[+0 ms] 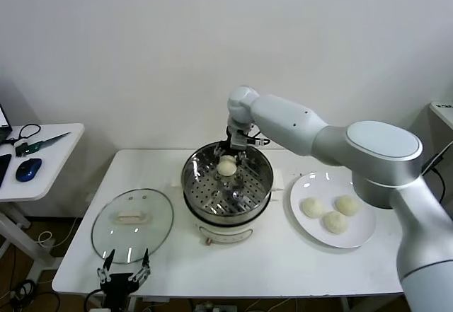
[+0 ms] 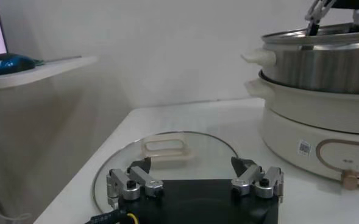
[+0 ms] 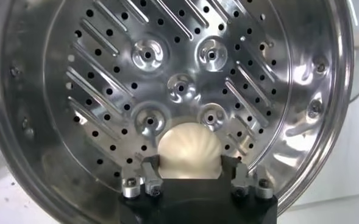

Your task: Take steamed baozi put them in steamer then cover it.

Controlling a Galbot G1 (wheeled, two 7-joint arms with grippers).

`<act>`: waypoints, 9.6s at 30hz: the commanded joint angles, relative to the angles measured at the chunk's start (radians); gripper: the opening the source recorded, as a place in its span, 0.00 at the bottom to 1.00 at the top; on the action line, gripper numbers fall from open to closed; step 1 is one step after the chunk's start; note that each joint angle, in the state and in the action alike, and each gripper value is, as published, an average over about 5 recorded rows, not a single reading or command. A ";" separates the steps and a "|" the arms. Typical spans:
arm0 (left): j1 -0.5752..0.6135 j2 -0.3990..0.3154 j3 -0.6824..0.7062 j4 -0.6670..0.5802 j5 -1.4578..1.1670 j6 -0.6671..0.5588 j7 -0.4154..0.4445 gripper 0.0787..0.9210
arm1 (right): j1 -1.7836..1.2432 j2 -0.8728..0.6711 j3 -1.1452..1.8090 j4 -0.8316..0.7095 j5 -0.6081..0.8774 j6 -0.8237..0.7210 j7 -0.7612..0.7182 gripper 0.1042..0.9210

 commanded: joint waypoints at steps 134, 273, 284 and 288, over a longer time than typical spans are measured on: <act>-0.003 -0.007 -0.006 0.006 0.014 -0.023 -0.007 0.88 | 0.128 0.007 -0.279 0.410 1.094 -1.351 0.327 0.61; 0.036 -0.037 -0.034 -0.038 0.050 -0.025 -0.012 0.88 | 0.210 -0.205 -0.247 0.675 0.163 -0.297 0.079 0.78; 0.036 -0.040 -0.028 -0.041 0.059 -0.022 -0.011 0.88 | 0.524 -0.484 -0.388 0.578 0.685 -0.487 -0.185 0.88; 0.037 -0.041 -0.027 -0.042 0.062 -0.021 -0.011 0.88 | 0.542 -0.643 -0.473 0.507 0.748 -0.633 -0.223 0.88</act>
